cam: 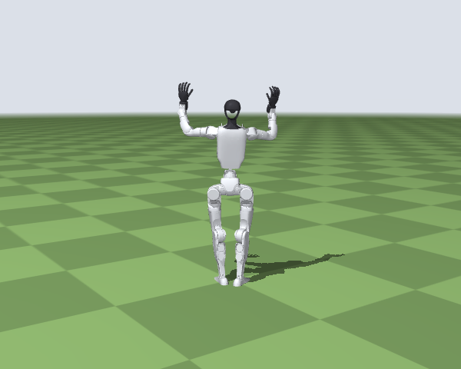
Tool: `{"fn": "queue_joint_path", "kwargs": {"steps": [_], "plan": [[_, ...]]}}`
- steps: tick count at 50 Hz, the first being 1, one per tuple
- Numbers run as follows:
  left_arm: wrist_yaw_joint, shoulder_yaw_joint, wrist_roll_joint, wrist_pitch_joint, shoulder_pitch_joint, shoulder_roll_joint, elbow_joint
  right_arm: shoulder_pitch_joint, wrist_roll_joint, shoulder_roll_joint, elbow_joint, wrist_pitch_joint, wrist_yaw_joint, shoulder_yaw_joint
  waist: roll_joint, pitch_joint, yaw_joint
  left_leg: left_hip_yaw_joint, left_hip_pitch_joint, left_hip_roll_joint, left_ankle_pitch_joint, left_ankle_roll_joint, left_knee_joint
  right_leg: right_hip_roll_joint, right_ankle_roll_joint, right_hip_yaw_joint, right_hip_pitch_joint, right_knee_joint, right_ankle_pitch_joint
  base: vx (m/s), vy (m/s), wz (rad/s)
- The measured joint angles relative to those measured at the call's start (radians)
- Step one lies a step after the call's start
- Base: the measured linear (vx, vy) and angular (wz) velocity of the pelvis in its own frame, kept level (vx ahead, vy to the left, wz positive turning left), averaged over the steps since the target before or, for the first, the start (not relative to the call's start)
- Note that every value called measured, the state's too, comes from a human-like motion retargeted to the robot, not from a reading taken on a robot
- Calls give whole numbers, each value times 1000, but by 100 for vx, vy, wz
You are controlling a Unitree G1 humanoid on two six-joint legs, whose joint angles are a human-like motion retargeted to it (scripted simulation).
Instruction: Upper body actions
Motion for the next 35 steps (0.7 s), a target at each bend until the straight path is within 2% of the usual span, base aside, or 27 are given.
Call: {"fn": "queue_joint_path", "kwargs": {"steps": [3, 5, 7, 8, 9, 11, 13, 17, 20, 22, 24, 25, 26, 27, 28, 30, 32, 35], "plan": [[65, -132, 465, 109, -109, 13, -126, -36, -312, -134, -59, 101, 39, 133, -10, -6, -1, -5, 4, -1, 1, 1, 0, 1, 0, -3, 7, -1, -1, 7, 1, 8], [158, -171, 783, 303, -155, 10, -187, -76, -554, -236, -78, 224, 103, 214, -16, -6, 1, -2, 7, 0, 0, 1, -1, 2, -1, -1, 7, 0, 0, 0, 0, 0], [249, -164, 928, 433, -176, 3, -204, -112, -761, -306, -60, 377, 83, 288, -23, 1, 6, 7, 14, 1, 0, 1, -2, 2, -2, 6, 8, 2, 2, 3, -2, -22], [270, -153, 932, 432, -178, -9, -187, -127, -833, -327, -38, 440, 26, 317, -26, 6, 8, 13, 19, 2, -1, 0, -3, 2, -3, 11, 9, 4, 4, 2, -4, -30], [279, -134, 888, 420, -172, -22, -157, -140, -882, -344, 0, 456, -8, 341, -27, 11, 11, 20, 23, 3, -1, -1, -3, 2, -4, 17, 8, 5, 6, -1, -5, -35], [260, -66, 729, 386, -142, -41, -80, -154, -914, -358, 109, 416, -41, 366, -27, 23, 19, 35, 28, 5, -3, -3, -2, 2, -6, 28, 4, 8, 10, -4, -6, -36], [194, 46, 550, 363, -80, -40, 4, -141, -843, -332, 239, 375, -59, 339, -21, 30, 26, 47, 26, 9, -4, -5, -1, 3, -6, 38, -6, 11, 15, -7, -6, -32], [101, 313, 192, 314, 109, 15, 239, -33, -555, -211, 463, 383, -54, 120, -12, 30, 24, 59, 3, 17, -4, -9, -1, 3, -4, 47, -39, 13, 22, -9, -6, -17], [20, 453, -115, 221, 186, 26, 497, 19, -217, -76, 550, 365, -57, -57, -10, 20, 19, 61, -14, 22, -3, -13, 0, 3, -2, 50, -59, 14, 24, -7, -2, -6], [-175, 495, -438, 196, 211, 6, 586, 38, 112, 3, 527, 270, 30, -138, -8, 21, 22, 62, -18, 23, -3, -14, 1, 3, -3, 51, -63, 15, 25, -6, 0, -2], [-409, 544, -711, 191, 221, -31, 606, 49, 399, 78, 474, 75, 166, -200, -6, 28, 23, 62, -16, 23, -3, -13, 1, 4, -4, 51, -60, 15, 24, 0, 0, 0], [-472, 566, -810, 186, 219, -51, 603, 45, 502, 114, 446, -38, 183, -220, -5, 32, 23, 62, -13, 22, -3, -12, 0, 4, -4, 50, -57, 15, 24, 0, 0, 0], [-464, 568, -863, 147, 217, -60, 590, 42, 538, 129, 431, -133, 105, -221, -6, 34, 21, 59, -10, 21, -2, -12, -1, 4, -4, 47, -52, 13, 23, 0, 0, 0], [-434, 563, -892, 99, 215, -68, 575, 40, 532, 138, 415, -213, 13, -215, -7, 36, 19, 57, -7, 19, -1, -12, -2, 4, -5, 45, -47, 11, 22, 0, 0, 0], [-359, 541, -875, 34, 215, -73, 555, 42, 444, 134, 397, -261, -107, -197, -8, 36, 16, 53, -5, 17, -1, -11, -2, 3, -5, 42, -42, 10, 21, 0, 0, 0], [-163, 470, -711, -47, 199, -77, 493, 39, 242, 120, 316, -194, -247, -140, -8, 40, 15, 48, 3, 14, 0, -11, -3, 3, -6, 39, -30, 7, 19, 0, 0, 0], [-84, 375, -545, -30, 178, -59, 406, 20, 146, 91, 222, -117, -184, -66, -7, 45, 13, 45, 12, 12, 0, -9, -4, 4, -6, 37, -19, 6, 17, 3, 0, 4], [-208, 201, -423, 31, 135, -8, 254, -26, 17, 9, 92, -59, -104, 81, -7, 43, 12, 43, 19, 11, -1, -9, -4, 4, -6, 34, -10, 6, 14, 7, 2, 4]]}}
